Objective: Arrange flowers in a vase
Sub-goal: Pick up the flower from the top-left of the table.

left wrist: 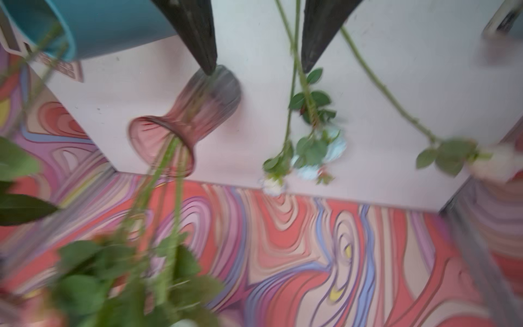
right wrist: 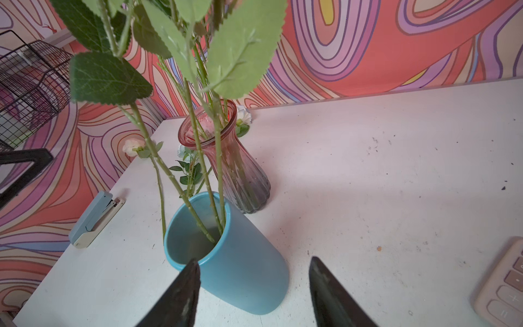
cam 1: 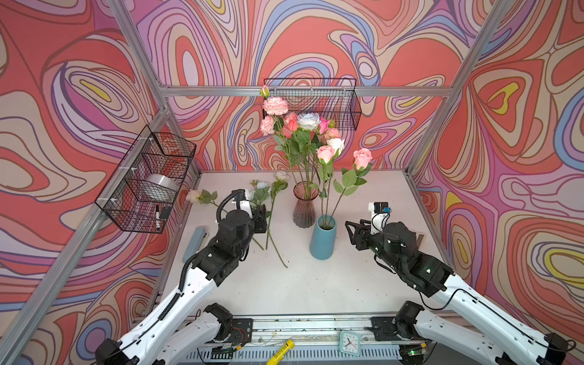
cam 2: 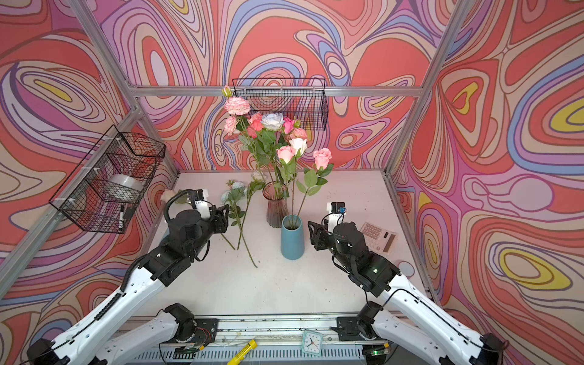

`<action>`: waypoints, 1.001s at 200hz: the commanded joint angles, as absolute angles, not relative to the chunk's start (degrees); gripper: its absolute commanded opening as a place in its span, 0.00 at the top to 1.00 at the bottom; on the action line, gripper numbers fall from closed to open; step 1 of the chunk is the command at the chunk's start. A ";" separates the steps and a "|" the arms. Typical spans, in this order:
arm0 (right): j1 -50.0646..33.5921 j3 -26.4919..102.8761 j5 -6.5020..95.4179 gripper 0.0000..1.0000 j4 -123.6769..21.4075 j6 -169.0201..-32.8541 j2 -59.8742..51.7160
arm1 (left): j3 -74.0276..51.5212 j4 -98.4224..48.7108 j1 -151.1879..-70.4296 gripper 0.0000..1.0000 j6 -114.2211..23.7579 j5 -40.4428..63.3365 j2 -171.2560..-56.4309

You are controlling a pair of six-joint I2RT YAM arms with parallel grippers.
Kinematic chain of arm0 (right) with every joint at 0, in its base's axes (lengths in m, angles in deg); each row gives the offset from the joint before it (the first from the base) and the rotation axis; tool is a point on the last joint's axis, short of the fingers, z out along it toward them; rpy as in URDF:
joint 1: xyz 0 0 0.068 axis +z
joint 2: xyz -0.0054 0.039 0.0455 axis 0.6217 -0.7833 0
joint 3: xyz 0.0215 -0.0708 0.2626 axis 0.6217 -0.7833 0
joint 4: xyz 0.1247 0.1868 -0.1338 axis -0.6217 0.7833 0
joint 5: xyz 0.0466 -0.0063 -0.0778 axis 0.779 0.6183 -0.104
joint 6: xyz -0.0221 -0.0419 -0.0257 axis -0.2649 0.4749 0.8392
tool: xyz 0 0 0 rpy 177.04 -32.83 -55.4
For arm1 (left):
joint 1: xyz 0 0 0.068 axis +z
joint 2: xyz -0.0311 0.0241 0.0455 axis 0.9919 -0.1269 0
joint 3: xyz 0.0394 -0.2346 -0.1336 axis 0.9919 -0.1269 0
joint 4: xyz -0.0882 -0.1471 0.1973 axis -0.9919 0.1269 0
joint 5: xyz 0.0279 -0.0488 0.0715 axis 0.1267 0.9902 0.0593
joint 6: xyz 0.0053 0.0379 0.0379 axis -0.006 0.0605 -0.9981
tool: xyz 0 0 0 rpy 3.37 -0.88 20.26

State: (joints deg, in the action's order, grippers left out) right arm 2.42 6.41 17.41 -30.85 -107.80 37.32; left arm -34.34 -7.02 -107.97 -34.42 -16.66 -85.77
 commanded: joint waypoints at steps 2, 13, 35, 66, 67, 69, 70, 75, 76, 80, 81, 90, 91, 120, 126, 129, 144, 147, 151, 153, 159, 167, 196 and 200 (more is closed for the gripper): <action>2.27 7.87 17.97 0.37 -31.89 -106.60 36.16 | -31.08 5.64 -103.87 0.52 -23.31 -12.05 -91.16; 2.39 7.83 17.90 0.38 -32.08 -106.35 35.68 | -30.54 5.48 -101.81 0.53 -22.14 -10.19 -94.43; 2.34 8.32 17.67 0.38 -31.46 -106.38 35.37 | -29.49 2.31 -98.95 0.55 -20.85 -4.23 -101.57; 2.34 7.84 17.11 0.38 -31.07 -106.49 35.82 | -23.75 1.42 -98.18 0.58 -22.18 -1.27 -115.21; 2.34 7.84 17.09 0.38 -31.00 -106.49 35.83 | -23.51 1.49 -98.18 0.59 -22.23 -1.12 -115.66; 2.32 7.84 17.04 0.38 -30.84 -106.56 35.83 | -23.11 1.66 -98.11 0.59 -22.21 -0.91 -116.50; 2.33 7.84 17.01 0.38 -30.80 -106.57 35.83 | -22.89 1.79 -98.10 0.59 -22.20 -0.85 -116.96; 2.33 7.78 16.95 0.38 -30.60 -106.58 35.87 | -21.78 2.12 -97.94 0.60 -22.12 -0.51 -119.04; 2.25 7.77 16.92 0.38 -30.55 -106.58 35.89 | -21.61 2.02 -97.93 0.60 -22.11 -0.43 -119.42; 2.32 7.61 16.83 0.38 -30.54 -106.66 35.93 | -20.86 1.94 -97.73 0.61 -22.26 -0.07 -120.81; 2.33 7.59 16.78 0.38 -30.56 -106.71 35.97 | -20.70 1.88 -97.74 0.62 -22.27 0.01 -121.23; 2.34 7.08 16.43 0.38 -30.63 -107.02 36.25 | -19.23 2.00 -97.49 0.64 -22.38 -0.22 -124.13; 2.34 7.02 16.40 0.38 -30.69 -107.02 36.31 | -19.05 2.00 -97.44 0.64 -22.37 -0.33 -124.38; 2.34 6.69 16.53 0.38 -29.93 -107.15 36.83 | -17.10 3.14 -95.48 0.69 -20.81 -3.40 -129.56; 2.32 6.29 16.45 0.38 -30.10 -106.98 36.97 | -17.33 2.50 -94.89 0.70 -20.74 -2.51 -130.00; 2.34 6.15 16.26 0.38 -30.18 -106.94 37.05 | -17.38 2.25 -94.58 0.70 -20.86 -2.31 -130.26; 2.34 6.13 16.23 0.38 -30.08 -106.59 36.82 | -16.95 3.75 -93.02 0.74 -19.83 -3.27 -130.78; 2.34 6.23 16.28 0.38 -29.94 -106.50 36.74 | -16.95 3.98 -92.59 0.76 -19.54 -3.31 -130.79; 2.34 6.46 16.42 0.38 -29.85 -106.30 36.55 | -16.95 4.30 -92.09 0.76 -19.26 -3.48 -130.71; 2.28 6.51 16.43 0.38 -29.74 -106.27 36.47 | -16.95 4.36 -91.69 0.76 -19.05 -3.68 -130.66; 2.34 6.69 16.54 0.38 -29.69 -105.97 36.21 | -16.82 4.82 -90.47 0.76 -18.40 -3.98 -130.61; 2.30 6.79 16.56 0.38 -29.91 -105.73 35.88 | -16.49 5.23 -88.59 0.76 -17.38 -3.70 -130.84; 2.34 7.08 16.89 0.38 -30.56 -105.94 34.98 | -9.21 11.75 -84.63 0.75 -15.83 -7.95 -135.58; 2.35 7.03 16.91 0.38 -30.73 -106.03 35.03 | -7.93 12.62 -84.39 0.75 -15.85 -8.33 -136.47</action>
State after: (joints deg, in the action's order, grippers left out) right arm 2.42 6.74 17.04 -30.44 -106.54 35.53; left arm -14.27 5.76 -86.33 -18.57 -3.70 -132.37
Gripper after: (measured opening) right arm 0.620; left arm 0.242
